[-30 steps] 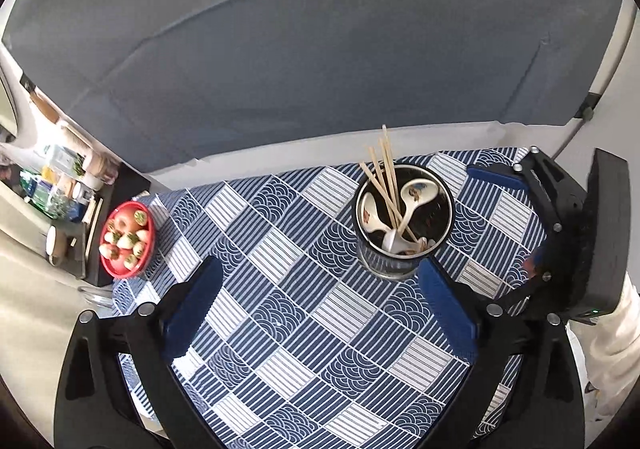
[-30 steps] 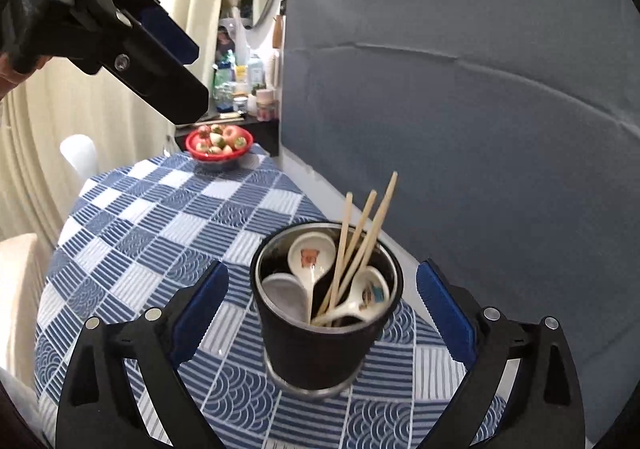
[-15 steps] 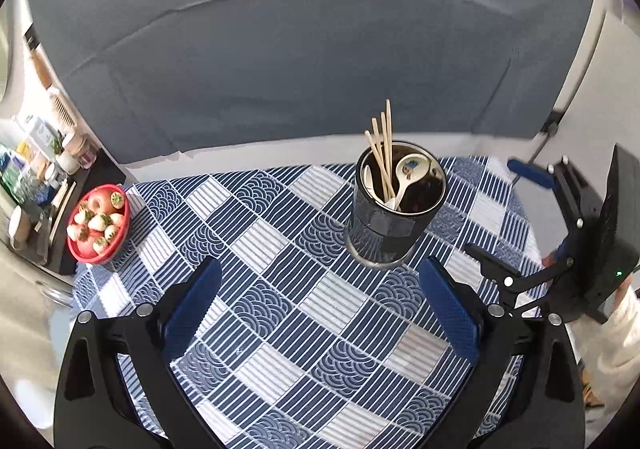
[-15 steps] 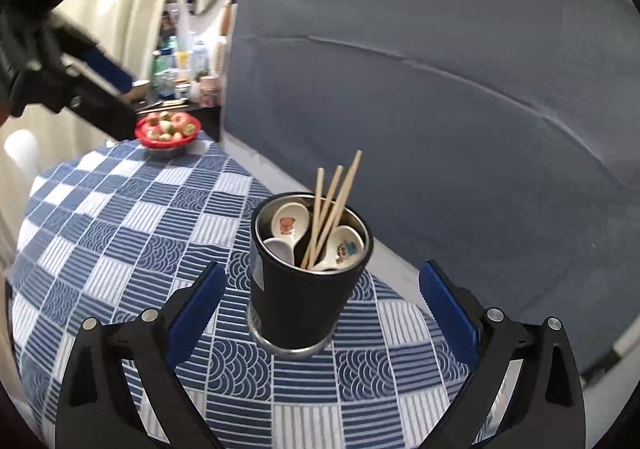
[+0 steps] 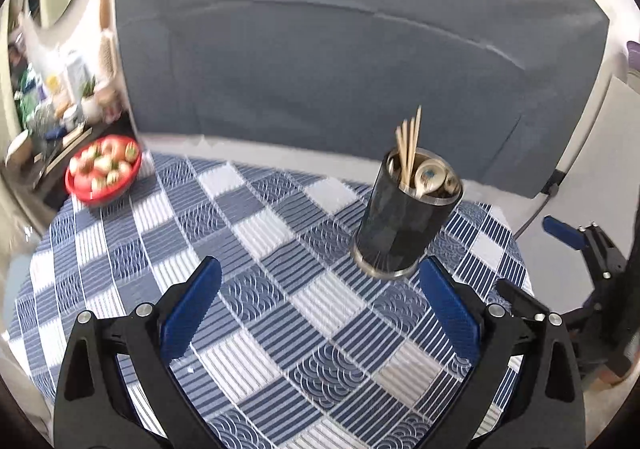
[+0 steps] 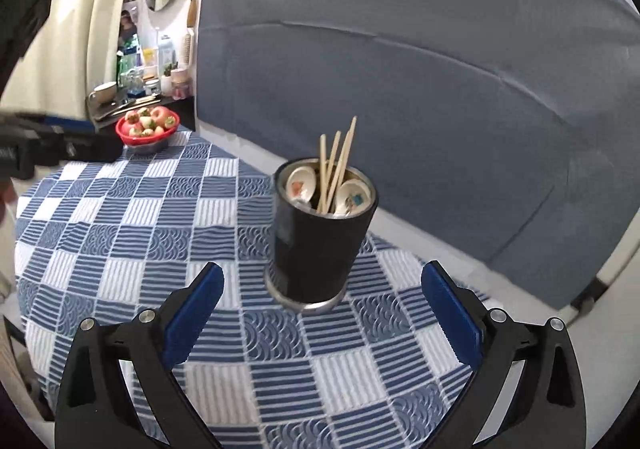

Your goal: Organize utensils

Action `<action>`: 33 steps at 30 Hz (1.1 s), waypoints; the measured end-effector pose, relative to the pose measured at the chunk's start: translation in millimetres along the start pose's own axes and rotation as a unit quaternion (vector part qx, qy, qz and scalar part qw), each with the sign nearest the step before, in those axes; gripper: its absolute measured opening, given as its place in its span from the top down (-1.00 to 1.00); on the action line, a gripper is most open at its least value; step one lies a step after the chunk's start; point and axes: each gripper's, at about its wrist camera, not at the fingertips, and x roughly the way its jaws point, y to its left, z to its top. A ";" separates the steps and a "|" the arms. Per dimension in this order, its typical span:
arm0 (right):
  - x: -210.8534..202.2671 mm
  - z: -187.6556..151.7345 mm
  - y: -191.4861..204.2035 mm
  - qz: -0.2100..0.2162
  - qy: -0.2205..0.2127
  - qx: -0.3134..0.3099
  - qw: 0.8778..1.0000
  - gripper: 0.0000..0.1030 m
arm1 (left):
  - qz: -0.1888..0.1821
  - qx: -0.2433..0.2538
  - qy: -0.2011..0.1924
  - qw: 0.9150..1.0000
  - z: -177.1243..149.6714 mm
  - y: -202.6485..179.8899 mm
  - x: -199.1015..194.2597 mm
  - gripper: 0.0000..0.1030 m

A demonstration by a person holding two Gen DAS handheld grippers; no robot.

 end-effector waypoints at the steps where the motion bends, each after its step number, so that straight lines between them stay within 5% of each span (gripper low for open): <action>1: -3.1 -3.4 4.8 -0.003 0.009 -0.001 1.000 -0.85 | 0.002 0.001 0.000 1.000 -6.8 1.3 0.3 -0.88; 12: -58.9 -35.1 37.7 0.020 0.040 0.030 0.999 -0.85 | 0.009 -0.022 0.040 0.999 -69.1 1.0 -14.2 -0.88; 22: -97.0 -44.2 41.3 0.009 0.042 0.067 0.997 -0.85 | 0.003 -0.014 0.013 1.000 -84.0 -22.7 -53.0 -0.88; 25: -100.2 -50.8 44.3 0.003 0.046 0.070 0.996 -0.85 | 0.029 -0.003 0.005 1.000 -88.2 -28.4 -59.1 -0.88; 33: -97.2 -64.4 40.7 0.003 0.061 0.090 0.994 -0.85 | 0.023 -0.003 0.022 0.999 -100.2 -32.9 -60.8 -0.88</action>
